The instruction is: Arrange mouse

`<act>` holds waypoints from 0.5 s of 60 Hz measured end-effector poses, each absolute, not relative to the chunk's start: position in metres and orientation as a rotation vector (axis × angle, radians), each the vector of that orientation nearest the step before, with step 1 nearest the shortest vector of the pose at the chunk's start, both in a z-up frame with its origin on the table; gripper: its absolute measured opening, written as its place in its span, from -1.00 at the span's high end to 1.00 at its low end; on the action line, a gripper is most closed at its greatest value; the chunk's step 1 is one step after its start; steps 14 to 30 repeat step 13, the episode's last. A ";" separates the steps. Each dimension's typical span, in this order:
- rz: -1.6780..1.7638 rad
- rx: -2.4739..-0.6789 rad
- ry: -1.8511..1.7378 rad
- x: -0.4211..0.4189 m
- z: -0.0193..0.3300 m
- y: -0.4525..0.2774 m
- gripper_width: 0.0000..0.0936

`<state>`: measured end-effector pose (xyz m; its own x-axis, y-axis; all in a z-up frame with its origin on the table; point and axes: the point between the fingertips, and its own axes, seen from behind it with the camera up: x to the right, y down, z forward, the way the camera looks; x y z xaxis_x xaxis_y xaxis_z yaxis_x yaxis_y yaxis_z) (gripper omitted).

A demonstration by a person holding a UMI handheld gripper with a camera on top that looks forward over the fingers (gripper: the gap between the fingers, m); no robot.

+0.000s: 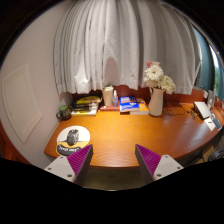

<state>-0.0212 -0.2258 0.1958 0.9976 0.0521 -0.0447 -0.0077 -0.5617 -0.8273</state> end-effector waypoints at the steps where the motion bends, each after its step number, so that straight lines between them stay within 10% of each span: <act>1: 0.078 -2.166 -0.029 -0.020 0.196 -0.227 -0.81; 30: 0.075 -2.153 -0.025 -0.012 0.198 -0.231 -0.81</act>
